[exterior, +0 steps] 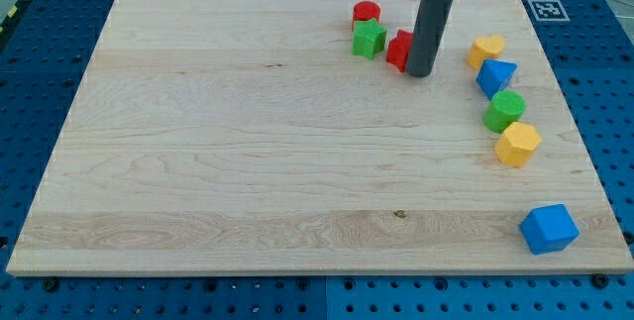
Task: Move your arm right to the yellow hexagon
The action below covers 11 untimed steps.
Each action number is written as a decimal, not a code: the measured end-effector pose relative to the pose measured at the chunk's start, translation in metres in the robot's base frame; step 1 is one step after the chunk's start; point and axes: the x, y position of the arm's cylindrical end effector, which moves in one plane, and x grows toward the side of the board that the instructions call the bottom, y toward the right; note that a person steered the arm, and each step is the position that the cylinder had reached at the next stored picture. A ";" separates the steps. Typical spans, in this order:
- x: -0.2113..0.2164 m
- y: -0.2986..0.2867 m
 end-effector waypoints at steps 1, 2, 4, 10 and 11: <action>-0.024 -0.001; -0.032 -0.007; -0.008 0.017; 0.180 0.077; 0.176 0.122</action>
